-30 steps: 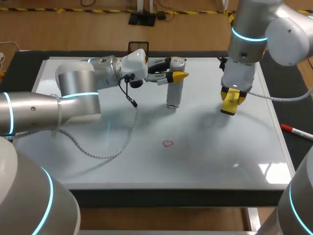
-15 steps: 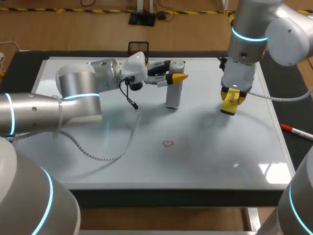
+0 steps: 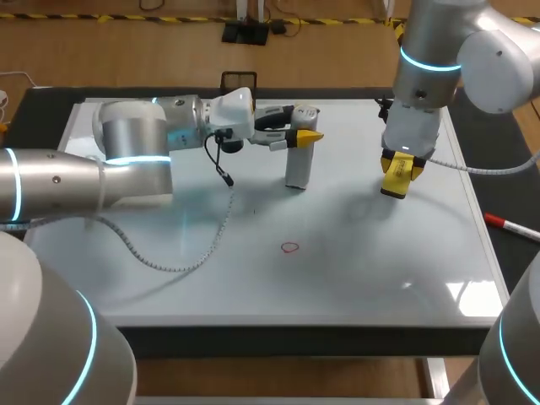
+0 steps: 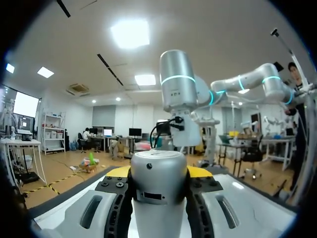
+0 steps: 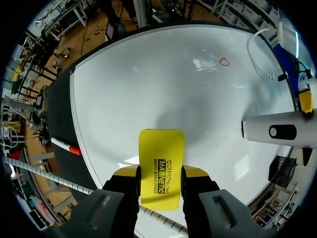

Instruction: Pick up the inspection probe, press it on each red-marked spot on the whiteboard one by one, put down the probe, pick up the eraser, and wipe off all the red marks.

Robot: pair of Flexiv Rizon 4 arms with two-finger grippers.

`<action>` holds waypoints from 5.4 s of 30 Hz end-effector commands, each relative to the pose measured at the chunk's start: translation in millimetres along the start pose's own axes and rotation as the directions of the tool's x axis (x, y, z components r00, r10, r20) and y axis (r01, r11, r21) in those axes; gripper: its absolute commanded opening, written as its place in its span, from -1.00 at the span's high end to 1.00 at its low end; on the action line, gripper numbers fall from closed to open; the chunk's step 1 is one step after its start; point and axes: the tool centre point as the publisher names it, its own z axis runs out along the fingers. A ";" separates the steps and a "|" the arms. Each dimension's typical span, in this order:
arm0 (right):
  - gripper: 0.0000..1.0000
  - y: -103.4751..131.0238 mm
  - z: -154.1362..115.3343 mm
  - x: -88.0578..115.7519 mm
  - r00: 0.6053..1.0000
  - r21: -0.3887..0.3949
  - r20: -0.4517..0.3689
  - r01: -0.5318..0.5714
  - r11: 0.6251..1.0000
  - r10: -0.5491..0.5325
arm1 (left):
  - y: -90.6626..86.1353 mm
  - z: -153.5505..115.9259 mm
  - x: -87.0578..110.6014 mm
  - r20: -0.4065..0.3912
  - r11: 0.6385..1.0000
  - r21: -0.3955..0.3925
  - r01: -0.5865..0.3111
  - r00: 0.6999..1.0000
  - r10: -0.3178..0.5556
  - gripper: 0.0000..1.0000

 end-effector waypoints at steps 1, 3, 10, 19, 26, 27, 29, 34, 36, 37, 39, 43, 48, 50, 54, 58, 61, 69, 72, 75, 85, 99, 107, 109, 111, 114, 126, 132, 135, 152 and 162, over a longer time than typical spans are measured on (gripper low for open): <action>1.00 -0.3 -0.7 0.5 1.000 0.002 -0.002 0.001 1.000 -0.001 | -1.3 -1.4 0.8 -0.001 1.000 -0.020 0.004 1.000 -0.004 1.00; 1.00 -0.3 -0.7 0.5 1.000 0.002 -0.002 0.001 1.000 -0.001 | -0.7 -1.8 0.6 -0.001 1.000 -0.030 0.004 1.000 -0.004 1.00; 1.00 -0.3 -0.7 0.5 1.000 0.002 -0.002 0.001 1.000 -0.001 | 0.6 -1.5 1.4 -0.011 0.999 -0.046 0.002 1.000 -0.003 1.00; 1.00 -0.3 -0.7 0.5 1.000 0.002 -0.002 0.001 1.000 -0.001 | 1.4 -1.2 3.3 -0.021 0.998 -0.056 0.003 1.000 -0.004 1.00; 1.00 -0.3 -0.7 0.5 1.000 0.002 -0.002 0.001 1.000 -0.001 | -4.3 0.2 4.0 -0.019 0.999 -0.042 -0.004 1.000 0.003 1.00; 1.00 -0.3 -0.7 0.5 1.000 0.002 -0.002 0.001 1.000 -0.001 | -6.6 0.3 4.1 -0.021 0.999 -0.039 -0.008 1.000 0.007 1.00; 1.00 -0.3 -0.7 0.5 1.000 0.002 -0.002 0.001 1.000 -0.001 | -11.8 -0.1 3.4 -0.023 0.999 -0.030 -0.016 1.000 0.016 1.00; 1.00 -0.3 -0.7 0.5 1.000 0.002 -0.002 0.001 1.000 -0.001 | -25.8 -5.6 0.7 -0.021 0.999 -0.017 -0.031 0.999 0.031 1.00; 1.00 -0.3 -0.7 0.5 1.000 0.002 -0.002 0.001 1.000 -0.001 | -30.4 -9.5 -1.0 -0.018 0.999 -0.011 -0.034 0.999 0.033 1.00; 1.00 -0.3 -0.7 0.5 1.000 0.002 -0.002 0.001 1.000 -0.001 | -32.2 -11.7 -1.8 -0.016 0.999 -0.009 -0.034 0.999 0.034 1.00; 1.00 -0.3 -0.7 0.5 1.000 0.002 -0.002 0.001 1.000 -0.001 | -35.7 -17.3 -3.7 -0.008 0.999 -0.002 -0.035 0.999 0.035 1.00; 1.00 -0.3 -0.7 0.5 1.000 0.002 -0.002 0.001 1.000 -0.001 | -45.2 -29.0 -7.9 0.007 0.999 0.011 -0.033 0.999 0.033 1.00; 1.00 -0.3 -0.7 0.5 1.000 0.002 -0.002 0.001 1.000 -0.001 | -57.9 -50.3 -14.7 0.034 0.999 0.034 -0.034 0.999 0.033 1.00; 1.00 -0.3 -0.7 0.5 1.000 0.002 -0.002 0.001 1.000 -0.001 | -61.7 -61.1 -17.0 0.049 0.999 0.037 -0.040 0.998 0.038 1.00; 1.00 -0.3 -0.7 0.5 1.000 0.002 -0.002 0.001 1.000 -0.001 | -67.9 -87.3 -21.6 0.084 0.998 0.051 -0.039 0.996 0.034 1.00; 1.00 -0.3 -0.7 0.5 1.000 0.002 -0.002 0.001 1.000 -0.001 | -72.1 -113.4 -25.4 0.118 0.998 0.050 -0.038 0.992 0.032 1.00; 1.00 -0.3 -0.7 0.5 1.000 0.002 -0.002 0.001 1.000 -0.001 | -74.9 -130.9 -26.7 0.130 0.998 0.045 -0.038 0.991 0.032 1.00; 1.00 -0.3 -0.7 0.5 1.000 0.002 -0.002 0.001 1.000 -0.001 | -83.6 -179.6 -33.5 0.179 0.998 0.040 -0.048 0.983 0.040 1.00; 1.00 -0.3 -0.7 0.5 1.000 0.002 -0.002 0.001 1.000 -0.001 | -86.0 -196.4 -35.7 0.193 0.998 0.041 -0.051 0.980 0.042 1.00; 1.00 -0.3 -0.7 0.5 1.000 0.002 -0.002 0.001 1.000 -0.001 | -87.7 -211.3 -37.2 0.206 0.998 0.040 -0.055 0.978 0.046 1.00; 1.00 -0.3 -0.7 0.5 1.000 0.002 -0.002 0.001 1.000 -0.001 | -90.0 -245.7 -39.9 0.239 0.997 0.046 -0.067 0.969 0.054 1.00; 1.00 10.1 -4.2 -14.7 0.999 0.020 -0.013 0.038 0.999 -0.037 | -90.8 -253.8 -40.2 0.250 0.996 0.051 -0.071 0.967 0.056 1.00; 1.00 36.8 -6.0 -64.4 0.991 0.033 -0.004 0.137 0.990 -0.137 | -90.8 -253.8 -40.2 0.250 0.996 0.051 -0.071 0.967 0.056 1.00; 1.00 44.2 -4.9 -78.3 0.986 0.033 0.000 0.166 0.986 -0.166 | -90.8 -253.8 -40.2 0.250 0.996 0.051 -0.071 0.967 0.056 1.00; 1.00 51.6 -2.7 -92.8 0.980 0.030 -0.001 0.199 0.980 -0.199 | -90.8 -253.8 -40.2 0.250 0.996 0.051 -0.071 0.967 0.056 1.00; 1.00 60.2 3.2 -115.0 0.969 0.018 0.001 0.249 0.968 -0.249 | -90.8 -253.8 -40.2 0.250 0.996 0.051 -0.071 0.967 0.056 1.00; 1.00 80.4 11.0 -194.2 0.910 0.000 -0.009 0.414 0.910 -0.414 | -90.8 -253.8 -40.2 0.250 0.996 0.051 -0.071 0.967 0.056 1.00; 1.00 82.7 17.6 -217.4 0.887 -0.018 -0.001 0.461 0.887 -0.461 | -90.8 -253.8 -40.2 0.250 0.996 0.051 -0.071 0.967 0.056 1.00; 1.00 84.7 21.1 -223.9 0.880 -0.024 -0.002 0.475 0.880 -0.475 | -90.8 -253.8 -40.2 0.250 0.996 0.051 -0.071 0.967 0.056 1.00; 1.00 81.1 39.8 -225.5 0.878 -0.030 -0.027 0.477 0.878 -0.478 | -90.8 -253.8 -40.2 0.250 0.996 0.051 -0.071 0.967 0.056 1.00; 1.00 77.9 46.7 -218.7 0.882 -0.034 -0.035 0.469 0.883 -0.470 | -90.8 -253.8 -40.2 0.250 0.996 0.051 -0.071 0.967 0.056 1.00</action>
